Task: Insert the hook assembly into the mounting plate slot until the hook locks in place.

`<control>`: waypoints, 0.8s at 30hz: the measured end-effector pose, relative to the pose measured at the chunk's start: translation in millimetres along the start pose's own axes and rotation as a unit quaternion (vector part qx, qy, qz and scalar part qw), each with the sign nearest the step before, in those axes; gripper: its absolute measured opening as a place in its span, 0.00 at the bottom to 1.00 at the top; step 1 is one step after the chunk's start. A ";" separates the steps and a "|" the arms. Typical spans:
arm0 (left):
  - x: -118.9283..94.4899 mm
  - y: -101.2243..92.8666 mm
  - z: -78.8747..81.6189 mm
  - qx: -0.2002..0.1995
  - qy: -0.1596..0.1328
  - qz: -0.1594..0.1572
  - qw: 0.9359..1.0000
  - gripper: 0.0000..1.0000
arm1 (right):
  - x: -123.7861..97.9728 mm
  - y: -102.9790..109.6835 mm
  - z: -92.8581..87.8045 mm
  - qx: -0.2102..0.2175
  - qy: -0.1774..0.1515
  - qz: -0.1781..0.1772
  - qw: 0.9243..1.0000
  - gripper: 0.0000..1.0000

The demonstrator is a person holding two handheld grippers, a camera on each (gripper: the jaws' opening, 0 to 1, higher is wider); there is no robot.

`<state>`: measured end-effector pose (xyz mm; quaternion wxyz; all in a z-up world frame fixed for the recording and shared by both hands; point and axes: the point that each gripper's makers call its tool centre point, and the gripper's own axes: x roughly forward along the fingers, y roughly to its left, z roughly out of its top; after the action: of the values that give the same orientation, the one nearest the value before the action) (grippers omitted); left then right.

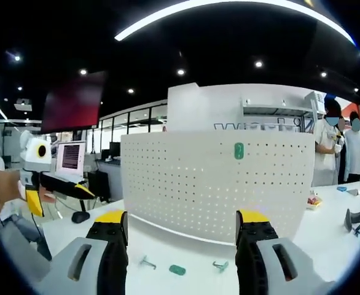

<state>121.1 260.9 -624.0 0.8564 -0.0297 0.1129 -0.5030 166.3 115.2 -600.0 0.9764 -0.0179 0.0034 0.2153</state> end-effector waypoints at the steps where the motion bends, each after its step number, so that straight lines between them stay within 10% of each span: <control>1: -0.5 -0.2 -1.7 0.000 0.002 0.000 1.000 0.85 | -2.3 3.1 -0.6 0.000 0.001 0.002 1.000 0.72; 24: 27.0 27.7 -25.7 0.014 0.049 -0.016 0.999 0.79 | -15.4 6.7 -4.9 0.000 0.007 -0.001 1.000 0.71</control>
<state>151.6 252.7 -658.0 0.8419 0.0055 0.1468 -0.5193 149.6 114.5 -604.8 0.9766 -0.0196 0.0106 0.2140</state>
